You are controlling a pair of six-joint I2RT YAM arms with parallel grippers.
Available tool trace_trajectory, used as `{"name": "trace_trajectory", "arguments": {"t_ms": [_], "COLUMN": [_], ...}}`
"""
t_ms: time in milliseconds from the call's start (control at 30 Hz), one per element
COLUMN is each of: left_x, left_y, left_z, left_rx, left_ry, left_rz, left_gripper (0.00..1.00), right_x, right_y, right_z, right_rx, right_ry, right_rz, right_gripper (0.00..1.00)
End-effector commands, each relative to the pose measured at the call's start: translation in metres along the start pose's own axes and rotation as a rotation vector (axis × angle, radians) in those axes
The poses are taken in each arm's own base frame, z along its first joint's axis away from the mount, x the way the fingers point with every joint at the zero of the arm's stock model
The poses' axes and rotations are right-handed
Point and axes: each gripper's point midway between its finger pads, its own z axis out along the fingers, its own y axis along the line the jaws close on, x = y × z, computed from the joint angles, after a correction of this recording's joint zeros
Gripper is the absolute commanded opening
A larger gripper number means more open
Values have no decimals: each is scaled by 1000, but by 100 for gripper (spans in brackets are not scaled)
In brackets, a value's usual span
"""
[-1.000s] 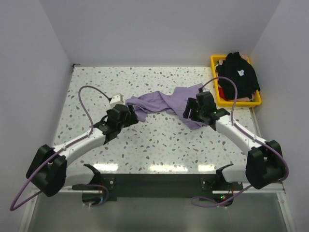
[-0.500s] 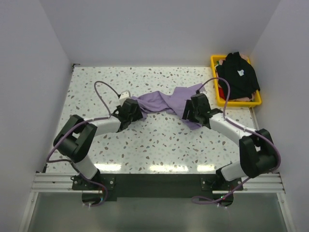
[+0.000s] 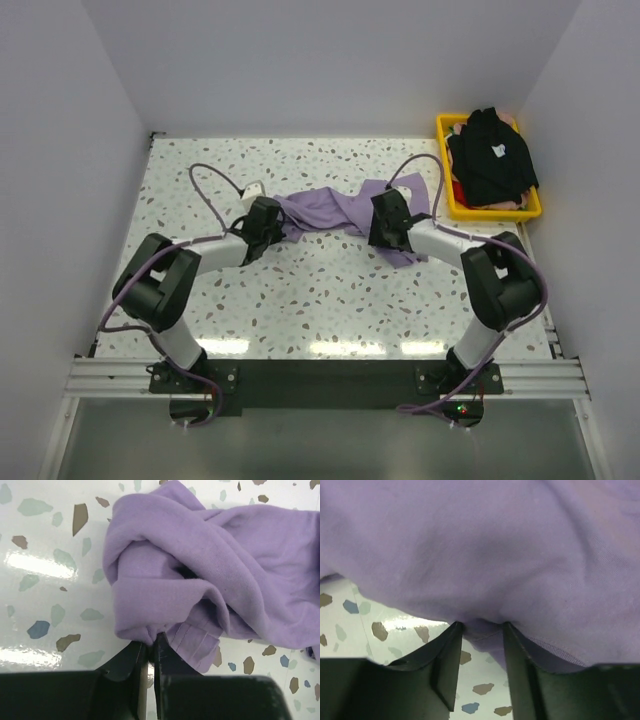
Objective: Fold and stack the t-shirts
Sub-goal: Flatten the tshirt out
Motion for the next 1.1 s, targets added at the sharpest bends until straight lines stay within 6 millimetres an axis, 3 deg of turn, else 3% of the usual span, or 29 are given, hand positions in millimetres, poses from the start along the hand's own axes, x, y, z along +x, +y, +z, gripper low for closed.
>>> {"name": "trace_trajectory", "arguments": {"t_ms": [0,67,100,200,300,400,567,767,867,1067], "left_x": [-52,-66,-70,-89,-106,-129,-142,-158,-164,-175], "left_y": [-12,-13,-11,-6,9,19,38,51,54,64], "left_z": [-17,-27,-31,-47,-67,-92,-122,-159,-167,-146], "left_rx": [22,17,7,-25,-84,-114,-166,-169,-172,-215], "left_ry": [-118,-139,-146,-186,-216,-266,-298,-365,-390,-380], "left_rz": [-64,-65,-65,-70,-74,-93,-86,-109,-122,-129], "left_gripper": [0,0,0,0,0,0,0,4,8,19], "right_x": [-26,-26,-32,-44,-60,-85,-115,-138,-159,-196], "right_y": [2,1,3,0,-4,-12,-30,-46,-44,-32], "right_z": [0,-1,-4,-20,-44,-81,-147,-201,-212,-161], "right_rx": [39,49,48,51,58,64,66,58,52,74], "right_ry": [-67,-56,-65,-90,-130,-203,-314,-417,-456,-392], "right_rz": [17,2,0,-5,-13,-19,-12,6,11,-28], "right_gripper": [39,26,12,0,0,0,0,0,0,0]}}
